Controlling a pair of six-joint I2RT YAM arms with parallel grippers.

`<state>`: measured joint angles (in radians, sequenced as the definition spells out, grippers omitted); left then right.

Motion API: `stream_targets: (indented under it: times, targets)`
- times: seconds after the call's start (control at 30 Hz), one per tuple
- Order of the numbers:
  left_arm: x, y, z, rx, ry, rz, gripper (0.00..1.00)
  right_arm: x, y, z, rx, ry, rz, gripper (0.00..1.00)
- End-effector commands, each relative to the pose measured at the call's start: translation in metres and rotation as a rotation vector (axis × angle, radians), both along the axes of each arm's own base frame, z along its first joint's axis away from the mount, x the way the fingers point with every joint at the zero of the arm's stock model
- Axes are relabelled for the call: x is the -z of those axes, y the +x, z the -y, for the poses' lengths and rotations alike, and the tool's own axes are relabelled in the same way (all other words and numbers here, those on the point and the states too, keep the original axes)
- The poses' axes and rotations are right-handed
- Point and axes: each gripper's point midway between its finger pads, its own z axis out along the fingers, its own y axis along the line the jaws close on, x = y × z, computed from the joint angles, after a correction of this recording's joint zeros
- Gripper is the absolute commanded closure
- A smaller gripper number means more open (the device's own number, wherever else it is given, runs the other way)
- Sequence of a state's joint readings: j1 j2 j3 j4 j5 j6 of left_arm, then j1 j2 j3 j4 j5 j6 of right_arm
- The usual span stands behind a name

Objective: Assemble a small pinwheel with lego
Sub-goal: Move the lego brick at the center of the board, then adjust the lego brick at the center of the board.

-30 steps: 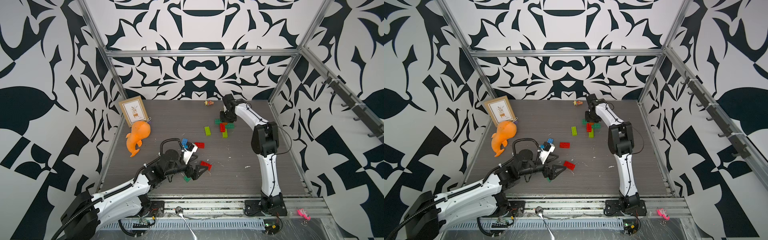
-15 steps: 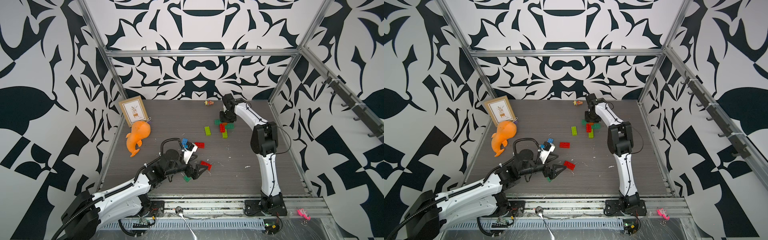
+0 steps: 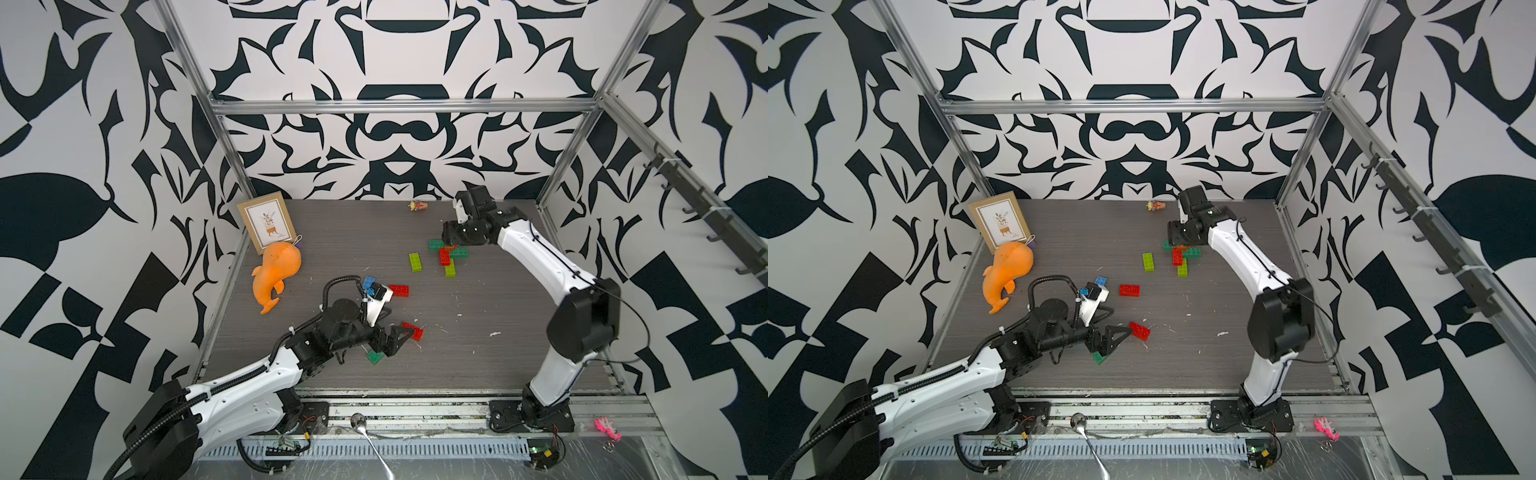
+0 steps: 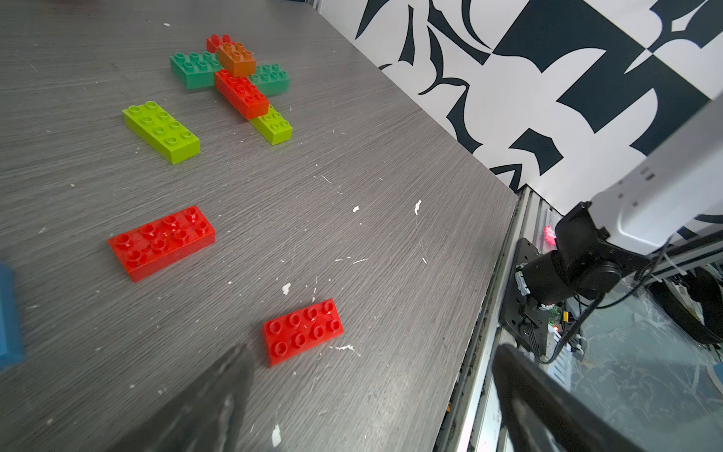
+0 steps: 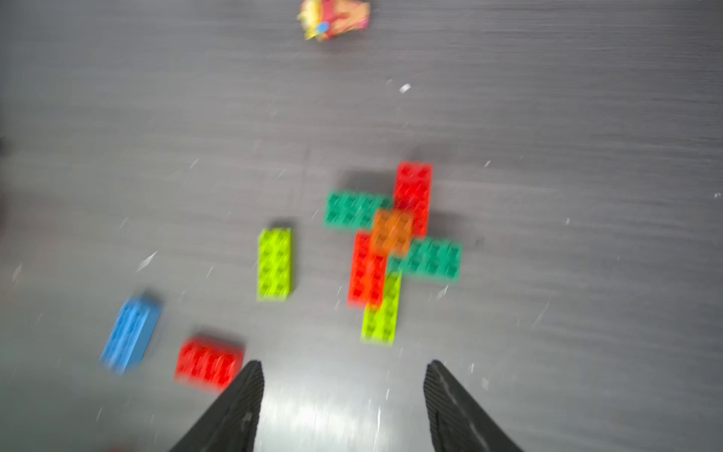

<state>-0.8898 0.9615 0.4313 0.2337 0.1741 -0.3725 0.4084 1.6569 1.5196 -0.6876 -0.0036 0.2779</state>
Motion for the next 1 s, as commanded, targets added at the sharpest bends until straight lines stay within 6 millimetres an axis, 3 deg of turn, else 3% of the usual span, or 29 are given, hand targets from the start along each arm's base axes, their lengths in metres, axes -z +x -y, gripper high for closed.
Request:
stream_targets:
  times: [0.0, 0.1, 0.17, 0.3, 0.37, 0.47, 0.63, 0.97]
  targets:
    - [0.002, 0.001, -0.010, -0.055, 0.005, -0.038, 0.00, -0.009, -0.045, -0.028, -0.083, 0.056, 0.106, 0.28]
    - [-0.001, 0.001, -0.019, -0.106, -0.010, -0.081, 0.00, 0.013, -0.100, -0.045, -0.174, 0.020, 0.116, 0.24]
    - [0.001, -0.003, -0.027, -0.137, -0.010, -0.136, 0.00, 0.038, -0.133, -0.053, -0.232, -0.002, 0.085, 0.23]
    - [0.015, -0.013, -0.053, -0.221, 0.046, -0.236, 0.00, 0.093, -0.174, -0.065, -0.322, -0.031, 0.013, 0.19]
    - [0.022, -0.018, -0.062, -0.242, 0.042, -0.255, 0.00, 0.117, -0.187, -0.072, -0.360, -0.042, -0.026, 0.06]
    - [0.027, -0.022, -0.068, -0.247, 0.043, -0.255, 0.00, 0.136, -0.196, -0.083, -0.398, -0.037, -0.026, 0.03]
    - [0.027, -0.022, -0.072, -0.273, 0.006, -0.272, 0.00, 0.153, -0.194, -0.105, -0.447, -0.030, -0.055, 0.02]
    - [0.026, -0.017, -0.072, -0.298, -0.021, -0.264, 0.00, 0.171, -0.181, -0.117, -0.447, -0.084, -0.066, 0.32]
